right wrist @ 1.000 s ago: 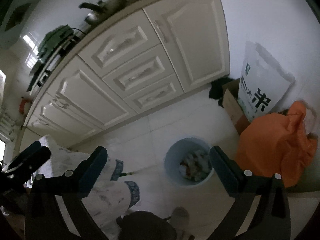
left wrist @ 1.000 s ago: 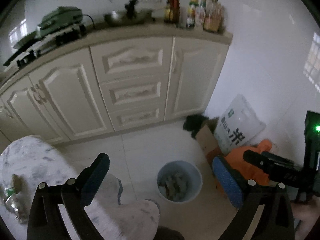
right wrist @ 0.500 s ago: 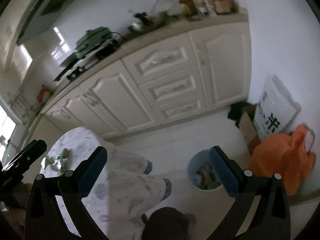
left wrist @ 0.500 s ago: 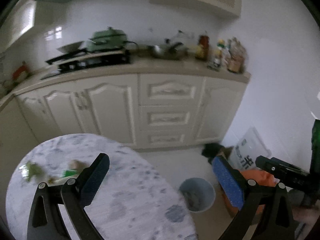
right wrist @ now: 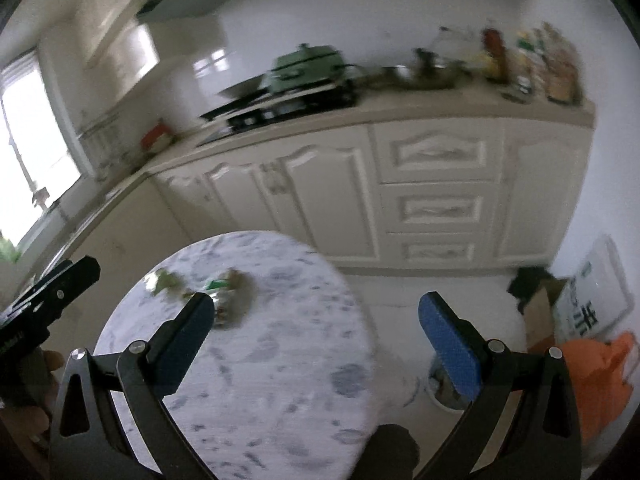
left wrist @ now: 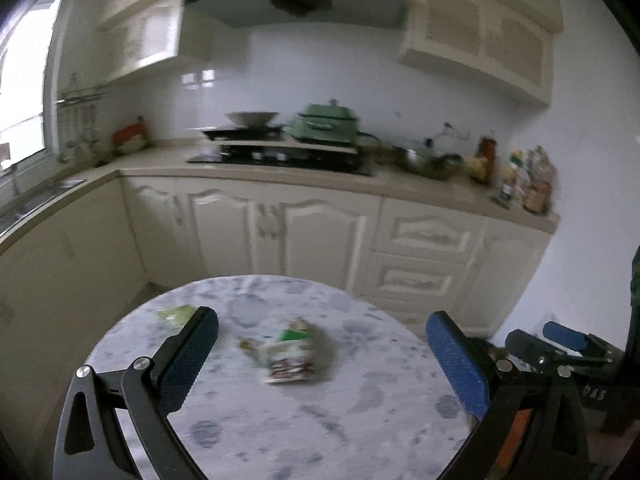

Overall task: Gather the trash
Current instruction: 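Return both tools to the table above the remaining trash, then grasp the white-and-green rice snack bag with the right tool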

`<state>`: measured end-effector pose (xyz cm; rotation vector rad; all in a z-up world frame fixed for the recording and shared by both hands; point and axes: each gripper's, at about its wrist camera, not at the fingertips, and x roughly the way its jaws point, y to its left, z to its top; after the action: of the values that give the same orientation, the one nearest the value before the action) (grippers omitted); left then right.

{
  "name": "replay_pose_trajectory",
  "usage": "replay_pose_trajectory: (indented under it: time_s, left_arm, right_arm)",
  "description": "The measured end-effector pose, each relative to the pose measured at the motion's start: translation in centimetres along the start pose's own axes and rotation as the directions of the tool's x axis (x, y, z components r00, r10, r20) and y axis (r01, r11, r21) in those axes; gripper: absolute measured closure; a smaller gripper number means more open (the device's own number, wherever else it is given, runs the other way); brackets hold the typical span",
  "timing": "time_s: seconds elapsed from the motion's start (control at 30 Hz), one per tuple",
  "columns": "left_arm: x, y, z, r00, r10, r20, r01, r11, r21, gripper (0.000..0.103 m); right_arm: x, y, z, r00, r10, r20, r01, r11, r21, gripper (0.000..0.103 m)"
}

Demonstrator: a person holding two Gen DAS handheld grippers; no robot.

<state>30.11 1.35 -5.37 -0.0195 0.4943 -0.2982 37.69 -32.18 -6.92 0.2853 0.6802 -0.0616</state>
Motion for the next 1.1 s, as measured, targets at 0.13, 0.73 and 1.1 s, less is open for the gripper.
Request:
replay_pose_trajectory:
  time_s: [0.13,0.73,1.1]
  left_arm:
    - [-2.5,2.2,-1.0,0.998,0.066,0.023,-0.065,0.997,-0.036,0.001]
    - [-1.6,7.7,-4.2,0.977,0.203,-0.059,-0.209,0.969,-0.134,0.001]
    - [6.8,12.5,-2.9,0.962,0.201,-0.184,-0.23,0.962,-0.15,0.001]
  right_arm:
    - [0.9,3.8,-0.3,0.999,0.043,-0.012,-0.044,0.997,-0.061,0.0]
    - [9.3,12.1,-2.1,0.984,0.068,-0.163,-0.101,0.973,-0.208,0.0]
    - [20.8,14.0,-4.6,0.948,-0.002,-0.318,-0.069,0.975,-0.212,0.0]
